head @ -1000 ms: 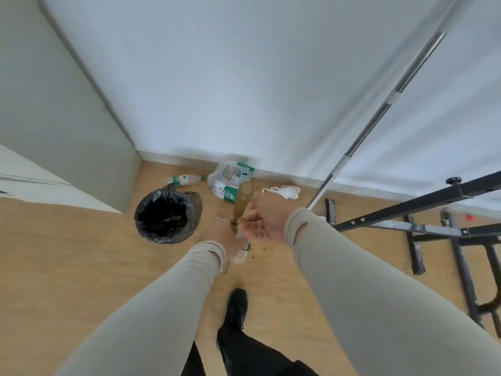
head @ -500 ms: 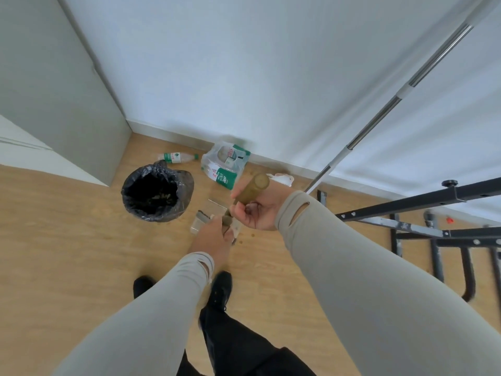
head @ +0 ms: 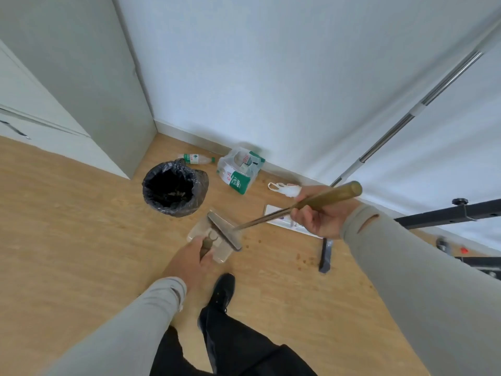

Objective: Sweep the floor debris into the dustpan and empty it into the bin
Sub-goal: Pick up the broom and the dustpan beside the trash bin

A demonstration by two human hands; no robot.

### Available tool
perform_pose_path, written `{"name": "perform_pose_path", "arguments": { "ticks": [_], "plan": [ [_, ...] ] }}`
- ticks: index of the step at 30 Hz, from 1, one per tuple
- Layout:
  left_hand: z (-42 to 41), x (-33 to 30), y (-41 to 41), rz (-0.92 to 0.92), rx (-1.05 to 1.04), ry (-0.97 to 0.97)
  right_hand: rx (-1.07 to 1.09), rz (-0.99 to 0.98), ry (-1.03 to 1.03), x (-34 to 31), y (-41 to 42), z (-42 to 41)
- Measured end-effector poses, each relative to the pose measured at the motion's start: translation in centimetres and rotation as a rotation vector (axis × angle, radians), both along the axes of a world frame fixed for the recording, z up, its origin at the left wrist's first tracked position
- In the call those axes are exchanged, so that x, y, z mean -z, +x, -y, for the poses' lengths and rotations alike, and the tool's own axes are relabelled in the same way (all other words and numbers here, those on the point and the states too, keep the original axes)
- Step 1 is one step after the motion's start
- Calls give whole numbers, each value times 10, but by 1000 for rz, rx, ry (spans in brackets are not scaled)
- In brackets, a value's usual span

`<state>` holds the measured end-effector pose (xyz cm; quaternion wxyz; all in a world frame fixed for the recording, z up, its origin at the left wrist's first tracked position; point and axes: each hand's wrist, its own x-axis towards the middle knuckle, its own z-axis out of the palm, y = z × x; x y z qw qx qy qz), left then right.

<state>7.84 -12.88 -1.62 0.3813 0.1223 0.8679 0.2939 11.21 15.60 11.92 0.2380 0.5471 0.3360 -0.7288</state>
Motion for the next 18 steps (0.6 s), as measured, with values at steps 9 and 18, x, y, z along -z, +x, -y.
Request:
{"name": "perform_pose_path", "arguments": {
  "ticks": [9, 18],
  "plan": [
    [93, -28, 23, 122, -76, -260, -240, 68, 124, -2, 37, 68],
    [278, -93, 36, -6, -370, -308, -425, -84, 20, -25, 34, 241]
  ]
}}
